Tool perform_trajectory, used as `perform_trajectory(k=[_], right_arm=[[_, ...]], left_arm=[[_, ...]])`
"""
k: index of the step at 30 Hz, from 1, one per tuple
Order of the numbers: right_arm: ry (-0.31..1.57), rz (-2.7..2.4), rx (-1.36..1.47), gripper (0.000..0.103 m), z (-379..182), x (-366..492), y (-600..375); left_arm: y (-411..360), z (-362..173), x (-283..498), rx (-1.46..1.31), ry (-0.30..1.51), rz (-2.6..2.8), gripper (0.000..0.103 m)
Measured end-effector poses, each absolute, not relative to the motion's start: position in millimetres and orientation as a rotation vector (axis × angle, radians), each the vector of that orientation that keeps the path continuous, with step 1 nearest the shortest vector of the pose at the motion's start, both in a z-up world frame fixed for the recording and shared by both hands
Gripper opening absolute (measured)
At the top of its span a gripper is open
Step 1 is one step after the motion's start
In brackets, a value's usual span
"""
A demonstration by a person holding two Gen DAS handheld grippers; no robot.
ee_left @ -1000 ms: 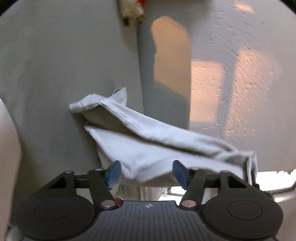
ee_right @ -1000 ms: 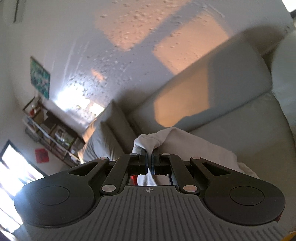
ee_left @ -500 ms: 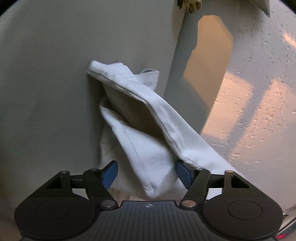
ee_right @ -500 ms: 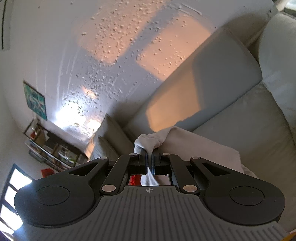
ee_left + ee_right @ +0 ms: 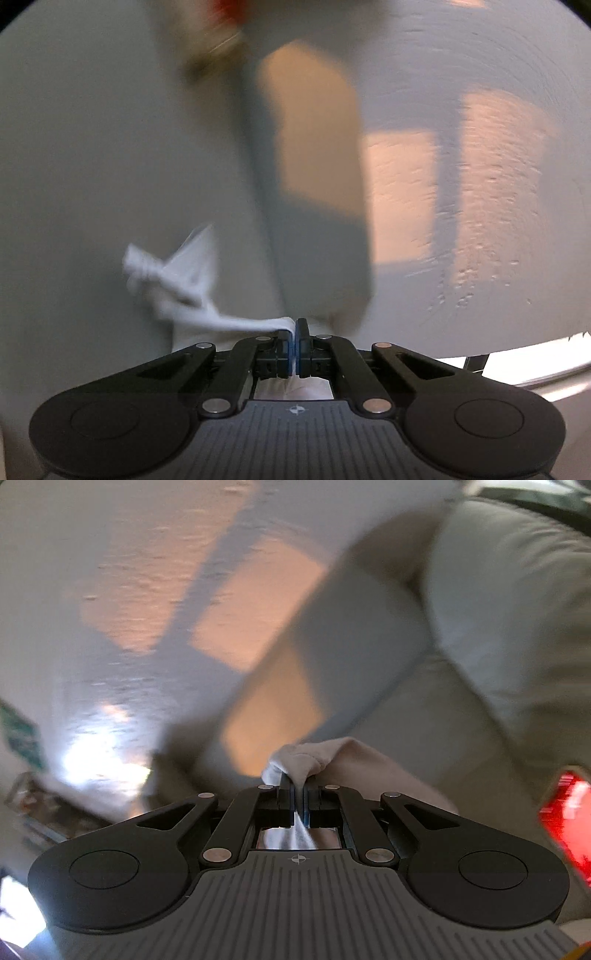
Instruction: Fold clothes
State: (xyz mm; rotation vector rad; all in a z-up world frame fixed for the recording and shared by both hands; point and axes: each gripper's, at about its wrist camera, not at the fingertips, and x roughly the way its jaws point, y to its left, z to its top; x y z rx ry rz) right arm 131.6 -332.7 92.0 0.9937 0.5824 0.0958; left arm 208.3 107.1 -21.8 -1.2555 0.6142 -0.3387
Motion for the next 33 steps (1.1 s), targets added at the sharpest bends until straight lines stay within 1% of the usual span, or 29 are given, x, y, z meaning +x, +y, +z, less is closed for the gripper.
perform_trajectory(k=[3, 5, 7, 8, 9, 11, 12, 15, 16, 20, 22, 24, 25, 26, 28, 31, 32, 33], right_arm=[[0.618, 0.041, 0.992, 0.004, 93, 149, -344], [0.484, 0.089, 0.993, 0.004, 125, 147, -349], [0.345, 0.138, 0.983, 0.004, 159, 138, -355], [0.295, 0.140, 0.958, 0.004, 174, 131, -356], [0.278, 0.133, 0.933, 0.004, 182, 125, -357], [0.333, 0.134, 0.914, 0.004, 177, 115, -359], [0.387, 0.138, 0.925, 0.004, 163, 111, -360], [0.573, 0.137, 0.982, 0.005, 110, 97, -360], [0.633, 0.143, 0.993, 0.009, 90, 89, -358], [0.811, 0.161, 1.010, 0.010, 30, 68, -342], [0.888, 0.161, 1.003, 0.011, 8, 69, -330], [0.941, 0.158, 0.941, 0.014, -4, 75, -315], [0.967, 0.159, 0.903, 0.021, -9, 79, -305], [0.987, 0.173, 0.879, 0.032, -15, 84, -297], [1.028, 0.229, 0.849, 0.046, -26, 99, -276], [1.035, 0.294, 0.880, 0.048, -51, 108, -255], [1.032, 0.309, 0.897, 0.051, -60, 109, -250], [1.025, 0.286, 0.883, 0.051, -66, 115, -248]], left_arm=[[117, 101, 217, -1.069, 0.341, -0.468, 0.000], [116, 169, 195, -0.924, 0.174, -0.537, 0.000], [115, 204, 165, -0.790, 0.083, -0.545, 0.000], [116, 201, 156, -0.763, 0.095, -0.535, 0.000], [118, 187, 151, -0.755, 0.147, -0.517, 0.000], [123, 157, 139, -0.738, 0.252, -0.478, 0.000], [126, 137, 132, -0.733, 0.318, -0.450, 0.000], [139, 54, 96, -0.748, 0.523, -0.316, 0.000], [145, 28, 83, -0.765, 0.568, -0.266, 0.000], [161, -43, 39, -0.834, 0.678, -0.079, 0.000], [163, -55, 25, -0.873, 0.686, -0.065, 0.000], [161, -54, 30, -0.851, 0.690, -0.062, 0.000], [160, -54, 33, -0.840, 0.693, -0.061, 0.000], [159, -54, 36, -0.830, 0.695, -0.059, 0.000], [158, -53, 40, -0.814, 0.698, -0.057, 0.000], [168, -65, 39, -0.841, 0.702, -0.054, 0.000], [170, -68, 39, -0.853, 0.703, -0.052, 0.000], [173, -72, 40, -0.865, 0.705, -0.049, 0.000]])
